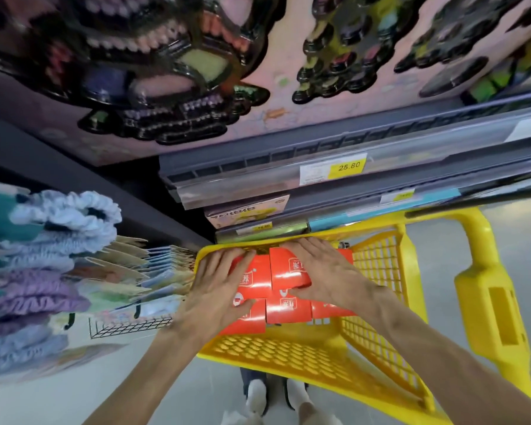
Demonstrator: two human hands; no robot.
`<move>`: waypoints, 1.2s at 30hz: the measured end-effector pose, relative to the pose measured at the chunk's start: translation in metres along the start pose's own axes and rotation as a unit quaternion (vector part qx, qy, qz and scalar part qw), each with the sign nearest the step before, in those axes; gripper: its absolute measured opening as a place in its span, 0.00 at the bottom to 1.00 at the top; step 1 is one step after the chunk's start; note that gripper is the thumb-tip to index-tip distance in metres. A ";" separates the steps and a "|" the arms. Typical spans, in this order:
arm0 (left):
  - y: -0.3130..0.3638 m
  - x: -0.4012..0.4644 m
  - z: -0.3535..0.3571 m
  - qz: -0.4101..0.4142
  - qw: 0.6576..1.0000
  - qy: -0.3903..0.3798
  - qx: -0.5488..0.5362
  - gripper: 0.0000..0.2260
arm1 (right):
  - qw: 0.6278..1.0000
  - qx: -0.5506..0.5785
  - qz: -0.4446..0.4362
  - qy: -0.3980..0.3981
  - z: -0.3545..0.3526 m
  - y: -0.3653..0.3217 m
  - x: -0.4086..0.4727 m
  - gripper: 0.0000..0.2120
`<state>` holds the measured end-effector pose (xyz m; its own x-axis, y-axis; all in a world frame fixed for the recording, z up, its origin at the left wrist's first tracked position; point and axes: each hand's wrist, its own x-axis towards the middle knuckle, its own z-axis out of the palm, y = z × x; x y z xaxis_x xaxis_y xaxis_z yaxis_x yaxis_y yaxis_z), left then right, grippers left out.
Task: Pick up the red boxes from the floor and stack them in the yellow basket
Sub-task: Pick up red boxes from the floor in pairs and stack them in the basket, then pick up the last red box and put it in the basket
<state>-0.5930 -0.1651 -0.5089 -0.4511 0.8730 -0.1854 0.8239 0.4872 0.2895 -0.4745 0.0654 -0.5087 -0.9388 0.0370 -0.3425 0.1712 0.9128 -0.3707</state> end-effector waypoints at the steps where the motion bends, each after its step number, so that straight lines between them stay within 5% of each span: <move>1: 0.000 0.000 0.000 0.001 1.000 0.001 0.000 0.40 | 1.000 0.005 -0.003 -0.001 0.000 0.001 0.001 0.44; 11: 0.011 -0.001 -0.011 -0.007 1.000 -0.024 0.014 0.44 | 0.999 -0.030 -0.026 -0.015 -0.008 0.005 -0.012 0.52; 19: 0.065 0.002 -0.108 0.089 0.996 0.021 -0.013 0.40 | 0.999 -0.021 0.008 0.034 -0.095 -0.018 -0.091 0.47; 25: 0.143 0.007 -0.204 0.198 0.978 0.050 0.043 0.41 | 0.992 -0.001 0.081 0.101 -0.186 -0.039 -0.200 0.51; 28: 0.195 0.014 -0.237 0.251 0.966 0.053 0.030 0.40 | 0.982 0.000 0.121 0.143 -0.227 -0.043 -0.270 0.45; 36: 0.397 0.043 -0.272 0.455 0.889 0.044 0.022 0.36 | 0.925 -0.021 0.303 0.229 -0.271 0.000 -0.469 0.42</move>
<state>-0.3788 0.0713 -0.1467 0.3864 0.9043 0.1813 0.8728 -0.4220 0.2451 -0.1155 0.1582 -0.1141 -0.7042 0.7064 -0.0718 0.7047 0.6828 -0.1929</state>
